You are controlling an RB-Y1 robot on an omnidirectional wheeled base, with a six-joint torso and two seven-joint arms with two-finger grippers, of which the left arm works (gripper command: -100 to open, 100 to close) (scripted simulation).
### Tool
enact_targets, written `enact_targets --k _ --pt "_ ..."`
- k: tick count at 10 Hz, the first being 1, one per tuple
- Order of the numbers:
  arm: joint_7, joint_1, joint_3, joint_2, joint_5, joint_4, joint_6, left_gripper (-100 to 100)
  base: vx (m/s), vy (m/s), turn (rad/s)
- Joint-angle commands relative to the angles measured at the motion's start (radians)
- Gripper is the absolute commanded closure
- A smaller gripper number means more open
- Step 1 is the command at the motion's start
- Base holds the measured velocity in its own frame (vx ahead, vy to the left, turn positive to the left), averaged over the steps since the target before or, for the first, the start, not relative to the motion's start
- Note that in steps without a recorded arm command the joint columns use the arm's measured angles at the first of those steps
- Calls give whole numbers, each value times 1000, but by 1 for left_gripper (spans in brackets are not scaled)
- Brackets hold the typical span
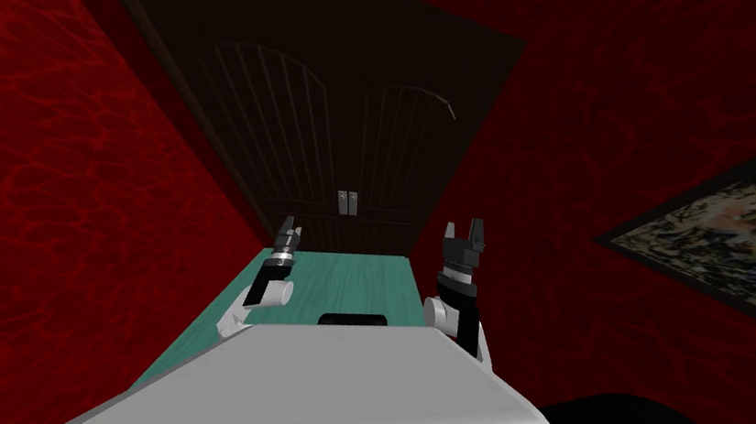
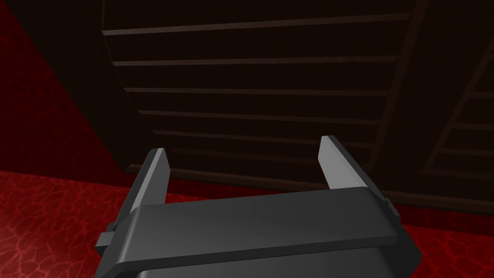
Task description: Pull the door open
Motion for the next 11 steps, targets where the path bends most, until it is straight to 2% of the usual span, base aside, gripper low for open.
enact_targets --k 1,10,11 --pt "5 -19 0 4 1 35 10 -100 104 -10 -23" --pt "32 -117 3 20 6 210 56 -100 100 -5 -28" --pt "37 -136 3 23 7 246 66 -100 122 -21 -50"
